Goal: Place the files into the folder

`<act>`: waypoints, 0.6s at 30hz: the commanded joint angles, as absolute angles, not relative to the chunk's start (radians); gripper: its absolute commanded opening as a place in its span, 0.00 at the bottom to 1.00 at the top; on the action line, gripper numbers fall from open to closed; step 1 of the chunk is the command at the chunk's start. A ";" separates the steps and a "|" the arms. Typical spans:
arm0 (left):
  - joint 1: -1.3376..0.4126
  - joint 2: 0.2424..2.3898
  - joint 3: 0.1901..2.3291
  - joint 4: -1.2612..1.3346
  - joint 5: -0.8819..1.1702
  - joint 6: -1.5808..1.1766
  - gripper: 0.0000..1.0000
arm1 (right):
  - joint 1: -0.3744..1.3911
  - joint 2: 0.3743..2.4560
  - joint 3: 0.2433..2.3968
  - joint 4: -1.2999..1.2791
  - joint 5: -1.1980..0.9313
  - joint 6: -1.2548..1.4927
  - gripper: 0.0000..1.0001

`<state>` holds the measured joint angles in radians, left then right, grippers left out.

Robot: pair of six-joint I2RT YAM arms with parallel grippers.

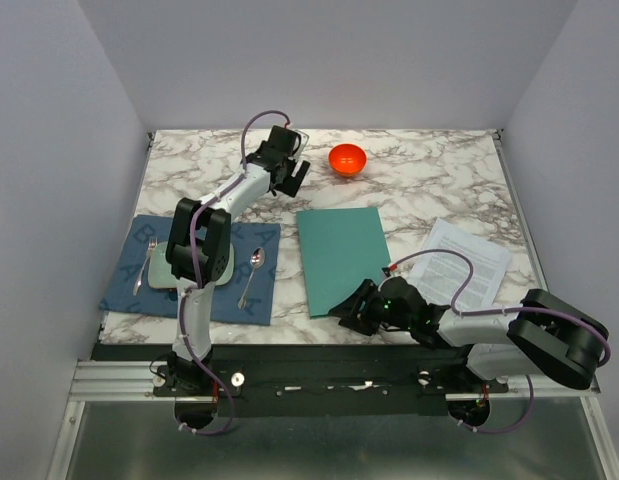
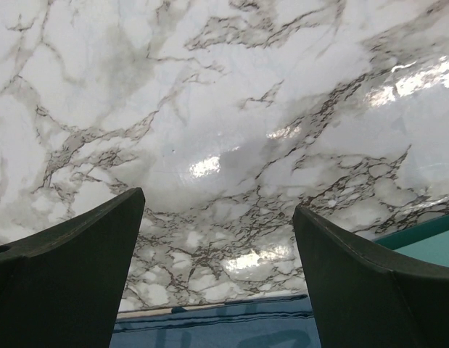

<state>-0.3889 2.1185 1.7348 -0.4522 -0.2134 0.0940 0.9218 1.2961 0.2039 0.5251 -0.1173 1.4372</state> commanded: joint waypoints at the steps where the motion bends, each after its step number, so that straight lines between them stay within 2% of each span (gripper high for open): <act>1: -0.425 2.178 1.761 -0.460 -0.183 0.074 0.99 | 0.928 1.295 0.181 0.518 -0.038 1.462 0.60; 12: -0.454 2.207 1.726 -0.449 -0.167 0.072 0.99 | 0.927 1.341 0.146 0.586 0.023 1.531 0.59; 18: -0.476 2.175 1.655 -0.442 -0.161 0.087 0.99 | 0.927 1.287 0.114 0.583 0.075 1.551 0.58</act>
<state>-0.4583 2.2047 1.7138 -0.4488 -0.1856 0.0845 0.9222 1.3163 0.1497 0.5949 -0.0177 1.5299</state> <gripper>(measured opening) 0.985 0.580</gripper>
